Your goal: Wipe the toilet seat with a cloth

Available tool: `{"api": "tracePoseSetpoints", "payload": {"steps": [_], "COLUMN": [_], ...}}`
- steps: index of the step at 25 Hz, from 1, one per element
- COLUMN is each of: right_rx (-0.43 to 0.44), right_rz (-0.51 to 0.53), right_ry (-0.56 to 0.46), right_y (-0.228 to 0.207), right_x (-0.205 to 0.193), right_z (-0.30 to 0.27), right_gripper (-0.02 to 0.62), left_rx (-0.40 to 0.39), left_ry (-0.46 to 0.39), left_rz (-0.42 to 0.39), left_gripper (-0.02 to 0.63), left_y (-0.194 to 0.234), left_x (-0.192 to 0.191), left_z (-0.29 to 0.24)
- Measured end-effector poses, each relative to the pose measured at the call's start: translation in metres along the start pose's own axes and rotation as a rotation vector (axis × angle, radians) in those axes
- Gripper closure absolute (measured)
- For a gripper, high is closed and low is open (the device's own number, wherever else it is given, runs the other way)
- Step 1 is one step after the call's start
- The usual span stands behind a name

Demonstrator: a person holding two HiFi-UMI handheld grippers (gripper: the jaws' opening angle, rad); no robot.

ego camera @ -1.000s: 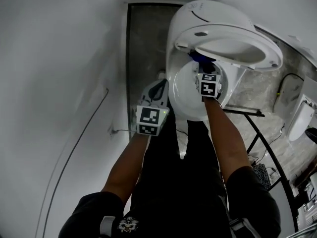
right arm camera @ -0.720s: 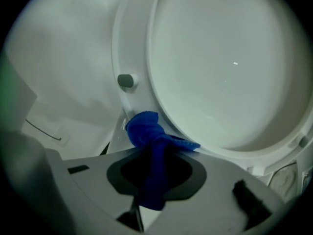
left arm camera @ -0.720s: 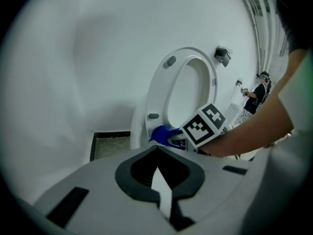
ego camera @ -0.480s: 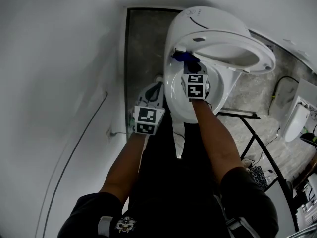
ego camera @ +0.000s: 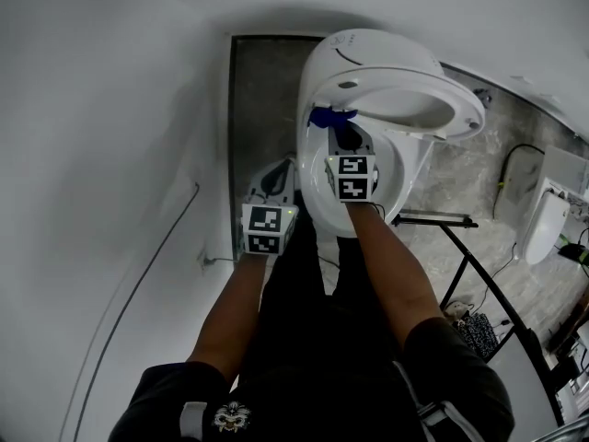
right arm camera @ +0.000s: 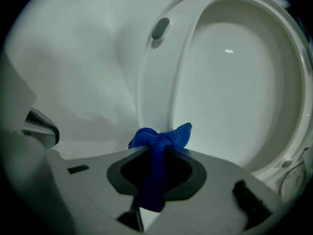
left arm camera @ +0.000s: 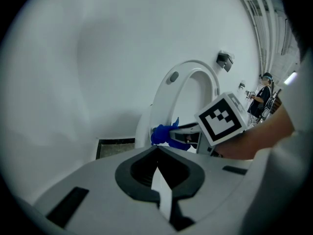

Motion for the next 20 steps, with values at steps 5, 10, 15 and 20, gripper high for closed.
{"api": "tracePoseSetpoints", "payload": {"steps": [5, 10, 15, 20], "right_rx": [0.002, 0.007, 0.013, 0.008], "right_rz": [0.006, 0.019, 0.019, 0.004], "right_ry": [-0.037, -0.111, -0.196, -0.285], "right_y": [0.0, 0.003, 0.006, 0.005], "right_x": [0.015, 0.039, 0.069, 0.096], "right_z": [0.016, 0.031, 0.05, 0.076], "right_gripper": [0.523, 0.523, 0.523, 0.523], "left_rx": [0.004, 0.023, 0.03, 0.025], "left_ry": [-0.012, -0.031, -0.047, -0.069], "left_rz": [-0.013, -0.027, -0.04, -0.057], "left_gripper": [0.598, 0.598, 0.598, 0.598], "left_y": [-0.004, -0.002, -0.005, -0.012], "left_x": [0.012, 0.024, 0.037, 0.054], "left_z": [0.008, 0.015, 0.02, 0.024]}}
Point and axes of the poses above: the fingertips, and each gripper's own axes: z backward along the fingers, y to its left, x out of its top, the point moved 9 cm from there along z, backward along the fingers, and after that the axes turned 7 degrees about -z, right-handed, at the moved point
